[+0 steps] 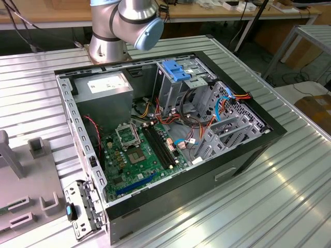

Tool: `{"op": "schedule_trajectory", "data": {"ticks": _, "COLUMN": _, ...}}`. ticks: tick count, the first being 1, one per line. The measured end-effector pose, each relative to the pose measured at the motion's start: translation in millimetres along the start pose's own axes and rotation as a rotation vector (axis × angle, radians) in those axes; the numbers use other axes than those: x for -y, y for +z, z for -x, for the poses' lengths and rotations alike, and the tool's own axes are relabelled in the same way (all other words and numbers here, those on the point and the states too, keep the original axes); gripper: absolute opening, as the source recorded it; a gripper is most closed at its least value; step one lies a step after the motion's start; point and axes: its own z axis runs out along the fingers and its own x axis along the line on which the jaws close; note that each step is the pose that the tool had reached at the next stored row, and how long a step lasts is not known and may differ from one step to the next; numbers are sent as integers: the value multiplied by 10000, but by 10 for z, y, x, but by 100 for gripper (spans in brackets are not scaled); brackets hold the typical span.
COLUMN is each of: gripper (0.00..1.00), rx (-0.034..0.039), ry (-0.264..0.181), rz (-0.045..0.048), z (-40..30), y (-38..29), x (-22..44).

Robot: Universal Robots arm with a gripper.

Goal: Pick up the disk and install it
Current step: 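Pick up the disk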

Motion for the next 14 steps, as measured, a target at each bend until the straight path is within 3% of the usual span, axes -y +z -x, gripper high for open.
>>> {"op": "schedule_trajectory", "data": {"ticks": 2, "gripper": 61, "rx": 3, "ry": -89, "rz": -21, "z": 1, "y": 77, "x": -5}}
{"op": "schedule_trajectory", "data": {"ticks": 9, "gripper": 61, "rx": 4, "ry": -89, "rz": -23, "z": 2, "y": 257, "x": -16}}
{"op": "schedule_trajectory", "data": {"ticks": 11, "gripper": 61, "rx": -5, "ry": 216, "rz": -20, "z": 3, "y": 337, "x": -27}}
{"op": "schedule_trajectory", "data": {"ticks": 14, "gripper": 61, "rx": -11, "ry": 383, "rz": -18, "z": 3, "y": 391, "x": -39}}
